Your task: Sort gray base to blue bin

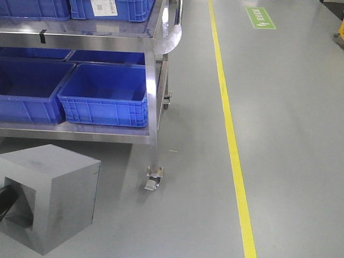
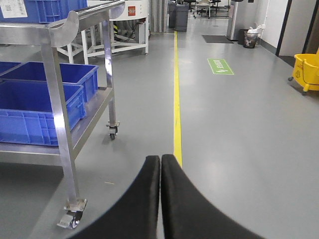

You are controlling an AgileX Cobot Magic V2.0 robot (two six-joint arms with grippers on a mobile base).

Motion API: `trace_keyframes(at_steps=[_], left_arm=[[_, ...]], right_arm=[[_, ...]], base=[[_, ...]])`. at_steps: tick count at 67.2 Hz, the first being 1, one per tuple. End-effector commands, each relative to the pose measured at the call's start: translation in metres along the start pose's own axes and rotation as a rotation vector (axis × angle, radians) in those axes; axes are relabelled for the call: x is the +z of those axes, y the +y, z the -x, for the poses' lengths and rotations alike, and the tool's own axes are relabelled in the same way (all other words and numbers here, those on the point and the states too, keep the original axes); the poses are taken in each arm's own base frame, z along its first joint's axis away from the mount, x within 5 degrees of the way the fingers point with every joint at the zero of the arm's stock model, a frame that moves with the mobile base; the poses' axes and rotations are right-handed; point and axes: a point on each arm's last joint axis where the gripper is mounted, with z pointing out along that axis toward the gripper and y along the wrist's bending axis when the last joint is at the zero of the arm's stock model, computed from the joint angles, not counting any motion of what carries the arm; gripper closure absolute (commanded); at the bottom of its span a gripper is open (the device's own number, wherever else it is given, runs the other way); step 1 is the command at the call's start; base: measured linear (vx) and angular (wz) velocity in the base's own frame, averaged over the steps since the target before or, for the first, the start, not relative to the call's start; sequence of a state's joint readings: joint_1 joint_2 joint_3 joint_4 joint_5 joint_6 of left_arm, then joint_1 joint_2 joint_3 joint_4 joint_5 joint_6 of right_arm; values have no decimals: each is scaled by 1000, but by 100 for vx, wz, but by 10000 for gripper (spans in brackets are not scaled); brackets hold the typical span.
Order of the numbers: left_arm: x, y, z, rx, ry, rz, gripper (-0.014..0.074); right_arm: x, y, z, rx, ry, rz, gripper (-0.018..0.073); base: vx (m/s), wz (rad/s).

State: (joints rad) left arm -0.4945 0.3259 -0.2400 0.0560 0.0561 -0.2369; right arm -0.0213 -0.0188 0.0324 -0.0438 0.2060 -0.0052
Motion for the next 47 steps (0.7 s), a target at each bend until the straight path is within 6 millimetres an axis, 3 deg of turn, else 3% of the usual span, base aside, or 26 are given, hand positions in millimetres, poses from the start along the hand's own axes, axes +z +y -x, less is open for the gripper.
trace_keyframes(at_steps=[1,22,47], left_arm=[[-1,-4,19,-14,-126,-35,603],[-1,-4,19,-14,-126,-35,603],[-1,-4,19,-14,-126,-35,603]], right_arm=[[0,0,6,-15,-81,-9,564],[0,0,6,-15,-81,-9,564],[0,0,6,-15,-81,-9,564]], base=[[34,4],[30,27],[24,82]])
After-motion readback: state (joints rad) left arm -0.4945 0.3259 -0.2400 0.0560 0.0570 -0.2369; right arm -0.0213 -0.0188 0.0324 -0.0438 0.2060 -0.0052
